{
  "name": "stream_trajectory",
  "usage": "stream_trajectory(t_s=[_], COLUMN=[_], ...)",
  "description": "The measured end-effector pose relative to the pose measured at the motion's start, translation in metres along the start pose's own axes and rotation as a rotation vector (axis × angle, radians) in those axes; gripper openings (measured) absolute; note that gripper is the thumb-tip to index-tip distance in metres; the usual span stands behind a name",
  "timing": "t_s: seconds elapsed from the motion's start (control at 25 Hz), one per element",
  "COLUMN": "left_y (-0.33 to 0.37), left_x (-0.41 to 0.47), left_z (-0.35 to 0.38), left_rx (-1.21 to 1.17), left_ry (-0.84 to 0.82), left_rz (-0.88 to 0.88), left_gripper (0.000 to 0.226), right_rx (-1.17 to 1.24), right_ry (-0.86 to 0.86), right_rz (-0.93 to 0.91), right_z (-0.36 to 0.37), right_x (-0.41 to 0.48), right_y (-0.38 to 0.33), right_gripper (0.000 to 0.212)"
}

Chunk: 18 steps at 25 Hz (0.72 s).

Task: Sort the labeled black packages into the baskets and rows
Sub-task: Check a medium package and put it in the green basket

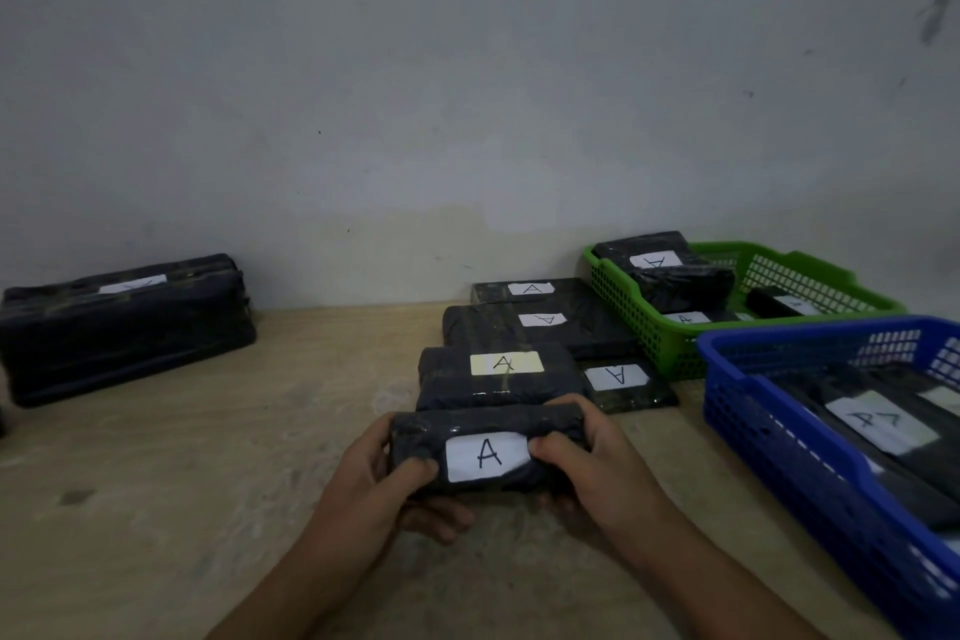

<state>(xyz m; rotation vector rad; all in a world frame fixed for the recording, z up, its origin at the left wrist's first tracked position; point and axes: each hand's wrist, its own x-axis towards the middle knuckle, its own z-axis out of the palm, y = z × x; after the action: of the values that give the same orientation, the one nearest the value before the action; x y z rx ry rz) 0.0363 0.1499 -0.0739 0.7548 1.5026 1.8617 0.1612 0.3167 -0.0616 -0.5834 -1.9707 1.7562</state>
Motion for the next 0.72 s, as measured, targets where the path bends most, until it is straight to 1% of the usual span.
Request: stream_trajectory(t_s=[0.08,0.16,0.2,0.28,0.36,0.48,0.52,0.6,0.64,0.72], left_y=[-0.0002,0.0006,0.0009,0.0004,0.0001,0.0003,0.0006,0.0009,0.0006,0.0001], left_x=[0.0014,0.0026,0.0030,0.0030,0.0019,0.0011,0.0009,0.0010,0.0011,0.0003], left_z=[-0.0010,-0.0014,-0.0010,0.0005,0.0018,0.0010,0.0008,-0.0001,-0.0002,-0.0003], left_rx=[0.001,-0.036,-0.053,-0.076,-0.112,-0.105,-0.088,-0.066,-0.061,-0.056], left_ry=[0.035,0.069,0.076,0.061,0.037,0.034,0.040,0.051,0.054,0.051], left_rz=[0.020,0.032,0.033,0.034,0.036,0.060,0.067,0.069,0.066,0.056], left_gripper=[0.026,0.025,0.025,0.026,0.030,0.034,0.033,0.031,0.031,0.033], right_rx=[0.040,0.095,0.098,0.099,0.123,0.145,0.148,0.163,0.180,0.219], right_ry=[-0.054,-0.112,-0.108,-0.064,-0.025,-0.036,-0.047,-0.045,-0.029,0.011], right_rz=[0.038,0.076,0.073,0.042,0.032,0.050,0.057,0.074,0.085,0.114], right_z=[0.0014,0.0027,0.0032,0.0032,0.0021,0.0008,0.0009,0.0020,0.0029,0.0038], right_x=[-0.0015,-0.0010,-0.0011,0.0000,0.0003,-0.0005,-0.0014,0.0003,0.0018,0.0042], right_y=[-0.0005,0.0018,0.0016,0.0004,-0.0016,-0.0021,-0.0017,0.0012,0.0020,0.0017], right_gripper=[0.014,0.027,0.029,0.024,0.026,0.026,0.024,0.011,0.011,0.027])
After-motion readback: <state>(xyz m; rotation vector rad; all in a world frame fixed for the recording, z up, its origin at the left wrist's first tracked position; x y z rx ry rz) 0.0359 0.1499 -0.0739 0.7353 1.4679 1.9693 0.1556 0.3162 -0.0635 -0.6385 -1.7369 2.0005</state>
